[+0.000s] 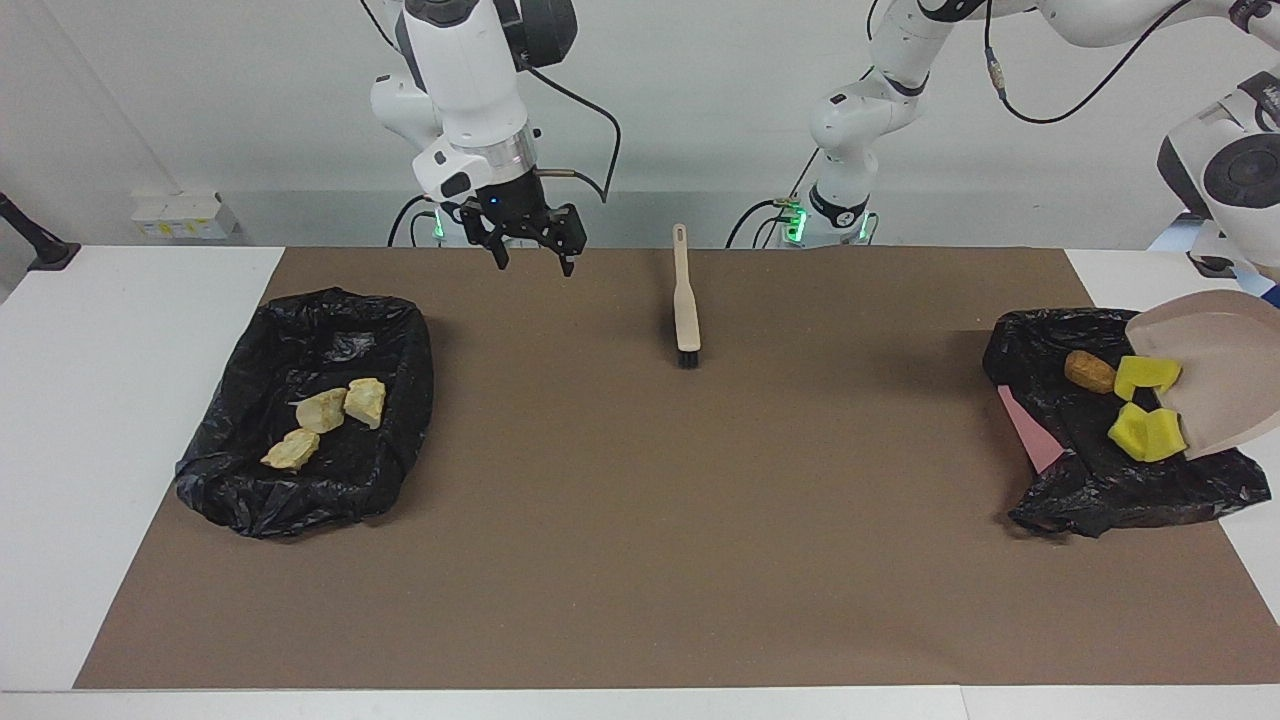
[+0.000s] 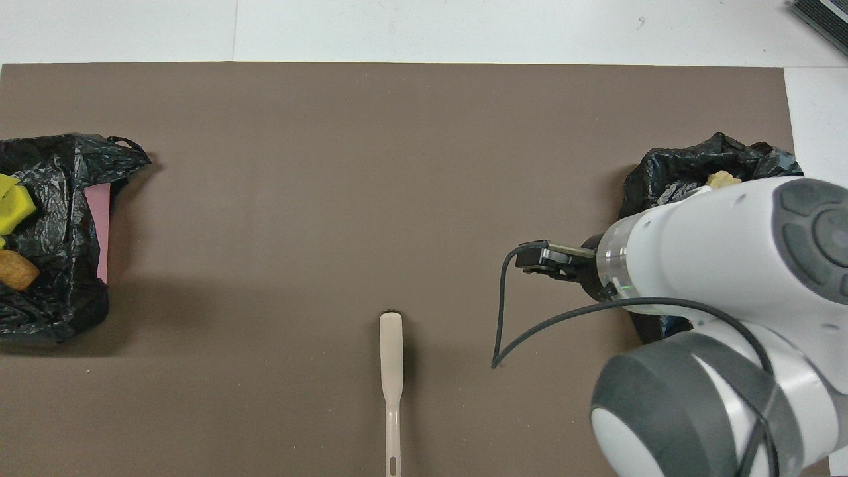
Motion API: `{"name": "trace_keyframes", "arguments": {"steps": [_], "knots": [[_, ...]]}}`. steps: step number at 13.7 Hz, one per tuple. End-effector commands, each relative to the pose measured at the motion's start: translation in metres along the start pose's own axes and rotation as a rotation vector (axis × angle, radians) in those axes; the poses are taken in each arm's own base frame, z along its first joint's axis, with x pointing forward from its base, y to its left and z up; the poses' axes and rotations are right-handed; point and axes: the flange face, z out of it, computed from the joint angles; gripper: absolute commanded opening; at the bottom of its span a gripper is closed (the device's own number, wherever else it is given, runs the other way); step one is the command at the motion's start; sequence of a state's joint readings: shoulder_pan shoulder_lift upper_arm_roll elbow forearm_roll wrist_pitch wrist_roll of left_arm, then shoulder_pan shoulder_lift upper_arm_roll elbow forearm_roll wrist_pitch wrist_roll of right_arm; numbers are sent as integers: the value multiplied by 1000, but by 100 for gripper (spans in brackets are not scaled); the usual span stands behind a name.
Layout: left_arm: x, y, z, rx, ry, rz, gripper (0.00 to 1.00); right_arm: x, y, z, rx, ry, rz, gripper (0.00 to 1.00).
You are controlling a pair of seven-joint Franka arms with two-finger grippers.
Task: Sweep and dump trash in bin
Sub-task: 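Tip the dustpan over the bag with the left gripper while the right gripper withdraws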
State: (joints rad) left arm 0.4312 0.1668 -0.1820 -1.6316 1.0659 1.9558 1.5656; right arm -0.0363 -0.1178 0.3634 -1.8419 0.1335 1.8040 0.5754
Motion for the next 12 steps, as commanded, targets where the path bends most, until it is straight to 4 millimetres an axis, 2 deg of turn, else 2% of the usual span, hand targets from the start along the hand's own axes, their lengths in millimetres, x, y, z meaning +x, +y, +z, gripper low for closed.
{"name": "trace_keyframes", "arguments": {"steps": [1,2,4,6,10,12], "knots": [[-8,15,-30,19,-54,-25,0,19,17,-11,-37,17,-39,100],[-8,17,-42,12,-60,-42,0,25,25,-17,-59,38,-66,100],[8,14,-69,-20,-63,-81,0,32,36,-27,-85,46,-123,100],[31,11,-100,-45,-47,-135,0,35,37,-30,-106,62,-136,100],[86,14,-152,-135,129,-314,0,44,39,-40,-145,21,-143,100],[111,17,-179,-177,204,-412,0,46,40,-56,-131,40,-135,100]]}}
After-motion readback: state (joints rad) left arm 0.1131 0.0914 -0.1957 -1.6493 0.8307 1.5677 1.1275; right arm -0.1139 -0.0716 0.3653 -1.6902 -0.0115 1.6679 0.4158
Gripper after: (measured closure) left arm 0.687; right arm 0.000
